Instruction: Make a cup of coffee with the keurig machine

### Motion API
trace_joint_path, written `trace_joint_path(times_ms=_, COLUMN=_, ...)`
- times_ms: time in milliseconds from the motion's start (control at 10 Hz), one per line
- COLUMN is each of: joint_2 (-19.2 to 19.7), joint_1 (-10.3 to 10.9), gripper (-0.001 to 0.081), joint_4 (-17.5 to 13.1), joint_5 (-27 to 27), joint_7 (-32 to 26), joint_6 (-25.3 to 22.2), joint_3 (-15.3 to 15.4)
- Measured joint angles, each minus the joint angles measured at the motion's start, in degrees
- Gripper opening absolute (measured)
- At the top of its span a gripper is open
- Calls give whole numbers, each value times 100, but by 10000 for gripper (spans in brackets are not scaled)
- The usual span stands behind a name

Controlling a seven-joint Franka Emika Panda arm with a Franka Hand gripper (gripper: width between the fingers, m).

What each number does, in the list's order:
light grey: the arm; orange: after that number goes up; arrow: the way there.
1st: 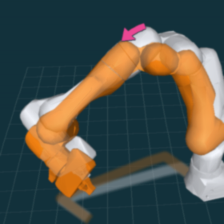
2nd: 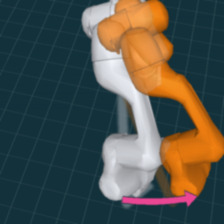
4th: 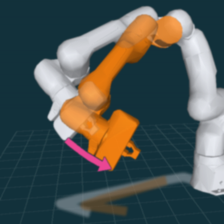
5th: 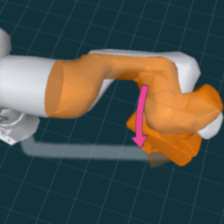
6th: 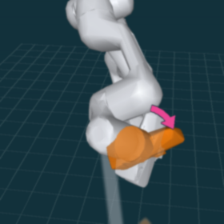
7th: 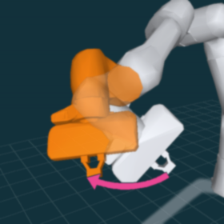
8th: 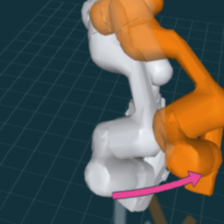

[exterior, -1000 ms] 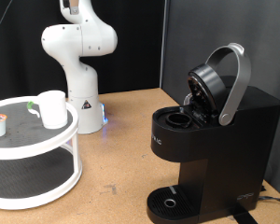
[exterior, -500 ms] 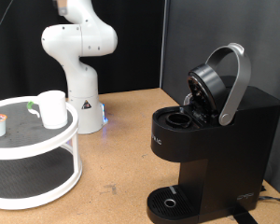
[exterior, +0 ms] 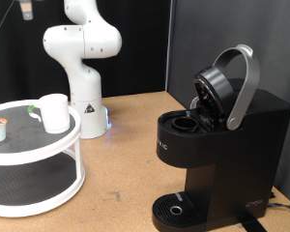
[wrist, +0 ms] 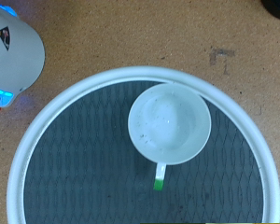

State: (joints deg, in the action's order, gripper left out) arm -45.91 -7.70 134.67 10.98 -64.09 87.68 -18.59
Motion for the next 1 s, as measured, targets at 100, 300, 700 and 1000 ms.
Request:
trace_joint_path(times_ms=100, joint_2=22, joint_1=-9, gripper=802, joint_4=-10, joint_5=52, joint_7=-43, joint_6=0, joint_3=-96)
trace_joint_path(times_ms=300, joint_2=70, joint_1=-8, gripper=802, joint_4=-49, joint_5=75, joint_7=-130, joint_6=-16, joint_3=-213)
trace_joint_path(times_ms=700, joint_2=78, joint_1=-10, gripper=802, joint_4=171, joint_5=75, joint_7=-115, joint_6=246, joint_3=-293)
trace_joint_path(times_ms=1000, joint_2=190, joint_1=-34, gripper=802, joint_4=756, joint_5=501, joint_7=-116, joint_6=1047, joint_3=-487)
